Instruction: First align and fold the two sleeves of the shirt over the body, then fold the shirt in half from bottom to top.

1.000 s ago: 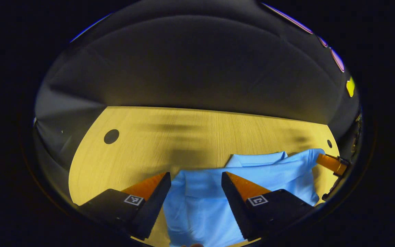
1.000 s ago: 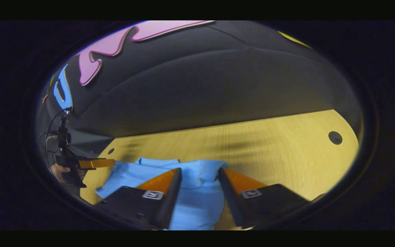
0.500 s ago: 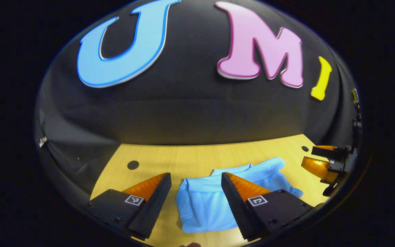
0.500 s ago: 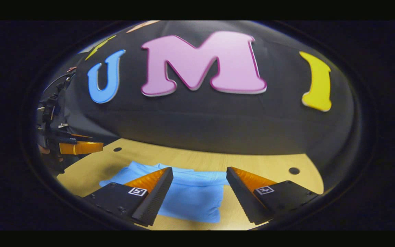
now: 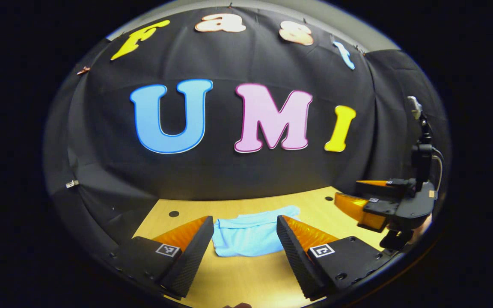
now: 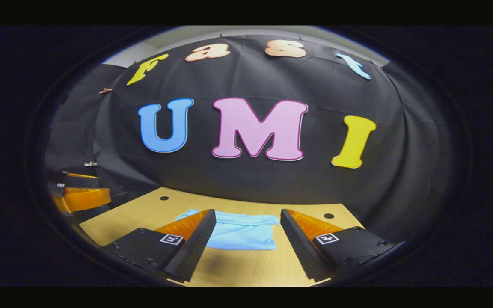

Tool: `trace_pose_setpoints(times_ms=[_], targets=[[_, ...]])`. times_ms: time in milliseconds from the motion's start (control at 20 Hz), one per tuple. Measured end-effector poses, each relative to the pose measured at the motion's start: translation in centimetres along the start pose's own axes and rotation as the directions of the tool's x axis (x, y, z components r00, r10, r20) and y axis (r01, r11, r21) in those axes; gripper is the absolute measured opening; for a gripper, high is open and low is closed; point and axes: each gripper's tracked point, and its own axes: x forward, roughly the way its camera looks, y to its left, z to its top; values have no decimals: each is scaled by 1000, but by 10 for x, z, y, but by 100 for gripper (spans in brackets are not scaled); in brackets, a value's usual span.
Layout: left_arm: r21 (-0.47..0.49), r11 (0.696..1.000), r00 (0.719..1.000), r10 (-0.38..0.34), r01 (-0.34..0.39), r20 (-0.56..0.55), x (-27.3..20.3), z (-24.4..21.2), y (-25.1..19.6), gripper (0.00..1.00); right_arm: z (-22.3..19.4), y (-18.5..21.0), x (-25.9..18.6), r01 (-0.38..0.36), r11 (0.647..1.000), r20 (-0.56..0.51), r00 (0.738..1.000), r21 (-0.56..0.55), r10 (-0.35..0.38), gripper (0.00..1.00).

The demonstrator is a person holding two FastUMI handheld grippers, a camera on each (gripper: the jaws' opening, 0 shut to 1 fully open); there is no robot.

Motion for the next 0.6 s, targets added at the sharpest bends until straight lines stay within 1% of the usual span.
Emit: trace_pose_setpoints(times_ms=[100, 150, 250, 500, 600], targets=[[-3, 1000, 998, 29, -29, 48, -57, 4, 0, 94, 15, 9, -39, 19, 1000, 34, 999, 12, -20, 95], [5, 999, 997, 54, -54, 64, -78, 4, 1, 95, 22, 20, -54, 7, 1000, 53, 999, 19, -8, 95], [7, 996, 994, 88, -88, 72, -112, 4, 6, 95, 26, 48, -69, -42, 999, 52, 998, 1, 42, 95], [-13, 992, 984, 126, -126, 128, -155, 25, 19, 95, 58, 86, -96, -110, 994, 102, 989, -8, 110, 95], [-23, 991, 980, 134, -132, 150, -163, 32, 23, 95, 68, 89, -102, -121, 992, 121, 985, -32, 124, 95]])
